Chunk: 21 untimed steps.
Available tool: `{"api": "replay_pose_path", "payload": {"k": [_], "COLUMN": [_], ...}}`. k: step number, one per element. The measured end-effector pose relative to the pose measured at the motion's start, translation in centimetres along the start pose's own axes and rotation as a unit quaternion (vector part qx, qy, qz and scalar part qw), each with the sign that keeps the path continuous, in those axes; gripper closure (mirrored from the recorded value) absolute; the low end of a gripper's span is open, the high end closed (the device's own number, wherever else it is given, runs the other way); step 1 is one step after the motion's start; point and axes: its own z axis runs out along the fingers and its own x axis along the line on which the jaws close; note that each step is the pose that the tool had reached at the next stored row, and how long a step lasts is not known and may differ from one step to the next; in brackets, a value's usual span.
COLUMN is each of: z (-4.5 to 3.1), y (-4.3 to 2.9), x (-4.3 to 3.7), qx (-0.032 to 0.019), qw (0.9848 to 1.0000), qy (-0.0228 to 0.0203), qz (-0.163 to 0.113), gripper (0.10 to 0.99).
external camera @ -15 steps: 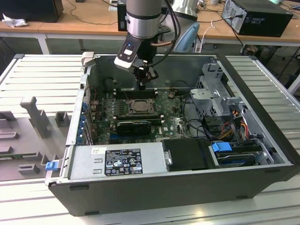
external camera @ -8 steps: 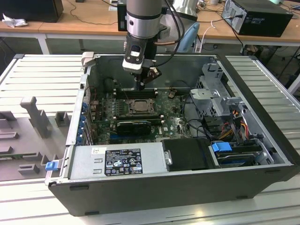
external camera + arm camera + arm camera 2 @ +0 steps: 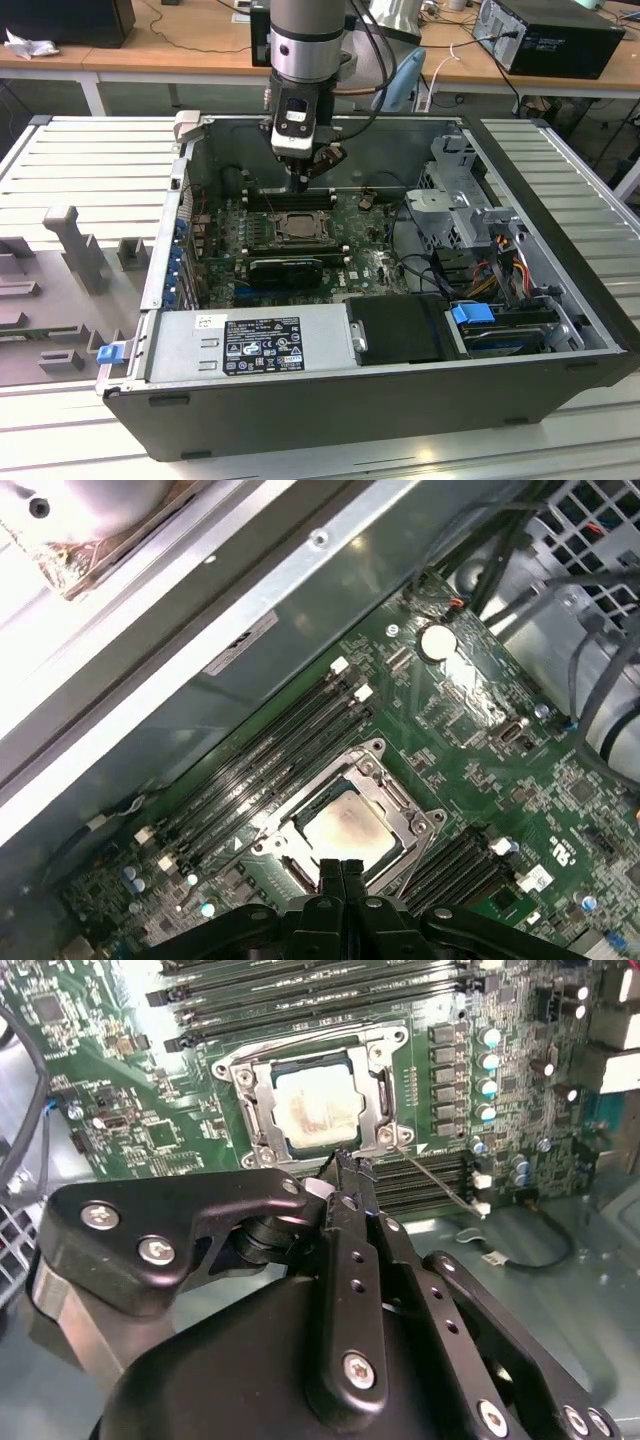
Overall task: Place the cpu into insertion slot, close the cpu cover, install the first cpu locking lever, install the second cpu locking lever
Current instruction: 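Install the first cpu locking lever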
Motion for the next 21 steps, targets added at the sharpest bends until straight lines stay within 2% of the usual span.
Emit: {"api": "replay_pose_path", "payload": {"k": [4, 6, 14, 21], "z": [0.0, 0.0, 0.0, 0.0], "y": [-0.01, -0.01, -0.01, -0.01], "x": [0.0, -0.01, -0.01, -0.01], "qx": [0.0008, 0.0016, 0.0026, 0.0035], "qw": [0.9996, 0.9983, 0.9954, 0.9918], "qy": [0.0009, 0.0018, 0.0029, 0.0039], "qz": [-0.03, -0.058, -0.096, -0.127], "gripper": [0.98, 0.98, 0.98, 0.98]}}
